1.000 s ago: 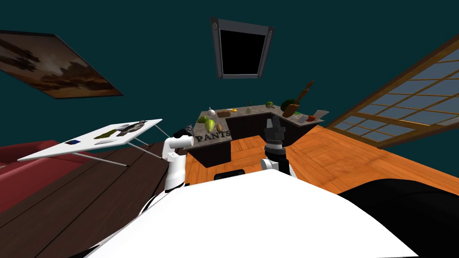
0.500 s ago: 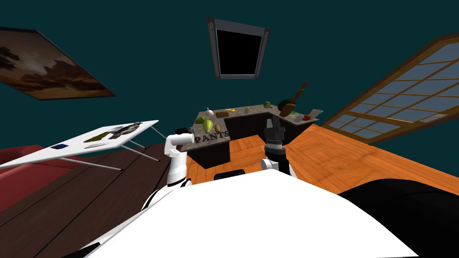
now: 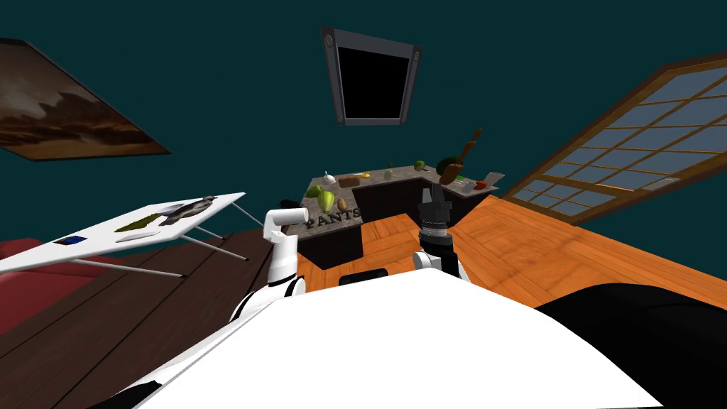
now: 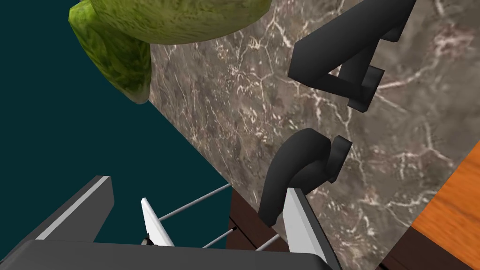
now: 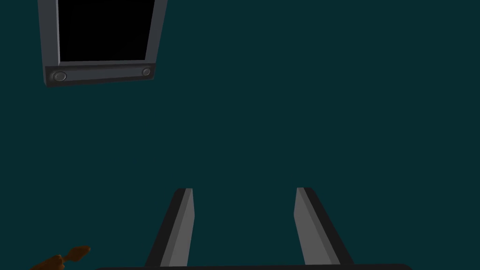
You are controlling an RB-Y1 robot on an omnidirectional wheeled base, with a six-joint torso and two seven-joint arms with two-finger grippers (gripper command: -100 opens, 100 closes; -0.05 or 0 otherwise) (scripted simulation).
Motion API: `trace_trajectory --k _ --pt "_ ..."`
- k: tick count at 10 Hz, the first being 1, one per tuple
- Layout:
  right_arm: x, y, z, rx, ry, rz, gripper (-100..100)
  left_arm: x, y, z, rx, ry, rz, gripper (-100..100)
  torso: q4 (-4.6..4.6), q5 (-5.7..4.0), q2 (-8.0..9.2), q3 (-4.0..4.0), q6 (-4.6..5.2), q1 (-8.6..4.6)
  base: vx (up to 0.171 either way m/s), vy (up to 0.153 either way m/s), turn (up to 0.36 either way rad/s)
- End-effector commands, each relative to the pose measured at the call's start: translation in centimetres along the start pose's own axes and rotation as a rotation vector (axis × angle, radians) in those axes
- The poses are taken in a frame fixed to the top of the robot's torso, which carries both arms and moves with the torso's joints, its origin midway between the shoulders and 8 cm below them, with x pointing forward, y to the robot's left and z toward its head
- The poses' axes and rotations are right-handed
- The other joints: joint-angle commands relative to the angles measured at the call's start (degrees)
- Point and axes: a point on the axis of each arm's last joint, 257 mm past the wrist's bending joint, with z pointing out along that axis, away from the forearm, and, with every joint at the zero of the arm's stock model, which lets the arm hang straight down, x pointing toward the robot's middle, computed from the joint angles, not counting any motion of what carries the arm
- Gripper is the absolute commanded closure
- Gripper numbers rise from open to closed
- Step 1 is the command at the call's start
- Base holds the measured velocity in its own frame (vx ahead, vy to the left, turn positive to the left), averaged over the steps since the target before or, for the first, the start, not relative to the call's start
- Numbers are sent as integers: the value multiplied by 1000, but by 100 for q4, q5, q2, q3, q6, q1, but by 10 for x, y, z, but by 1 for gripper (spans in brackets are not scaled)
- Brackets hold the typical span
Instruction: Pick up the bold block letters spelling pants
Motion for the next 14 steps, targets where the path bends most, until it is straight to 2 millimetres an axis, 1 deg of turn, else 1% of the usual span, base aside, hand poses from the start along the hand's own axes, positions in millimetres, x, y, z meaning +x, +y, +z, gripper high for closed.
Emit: trace_trajectory --k 1,4,5,6,7,8,9,10,11,12,13,14 --pt "0 0 0 0 0 0 0 4 11 5 -66 0 -10 -100 0 0 0 0 0 0 29 -16 -73" --pt "0 0 0 0 0 0 0 5 31 7 -171 -4 -17 -100 -2 -1 -7 -4 2 -3 30 -13 -62" --pt "0 0 0 0 0 0 0 9 37 10 -215 2 -24 -100 -2 0 -6 -4 -1 -2 37 -20 -74" --pt "0 0 0 0 0 0 0 8 44 8 -242 -2 -24 -100 -2 -1 -9 -5 2 -5 30 -14 -45" --pt "0 0 0 0 0 0 0 13 50 9 -288 5 -29 -100 -2 -1 -6 -4 -1 -3 40 -10 -78" --pt "0 0 0 0 0 0 0 13 56 8 -313 2 -29 -100 -2 0 -9 -5 1 -1 38 -12 -37" --pt "0 0 0 0 0 0 0 18 61 8 -356 10 -33 -100 -2 0 -8 -5 -1 -1 57 -11 -72" --pt "0 0 0 0 0 0 0 17 68 6 -381 7 -33 -100 -3 -1 -14 -8 1 -1 45 -8 -42" --pt "0 0 0 0 0 0 0 23 74 5 -427 16 -36 -100 -3 0 -11 -7 -2 0 40 -9 -68" --pt "0 0 0 0 0 0 0 22 79 2 -448 13 -35 -100 -3 0 -10 -6 0 -1 39 -7 -36" --pt "0 0 0 0 0 0 0 28 86 0 -497 23 -37 -100 -2 0 -9 -6 -1 0 59 -10 -66" --pt "0 0 0 0 0 0 0 28 90 -2 -513 21 -36 -100 -3 0 -14 -8 0 -1 53 -7 -40"
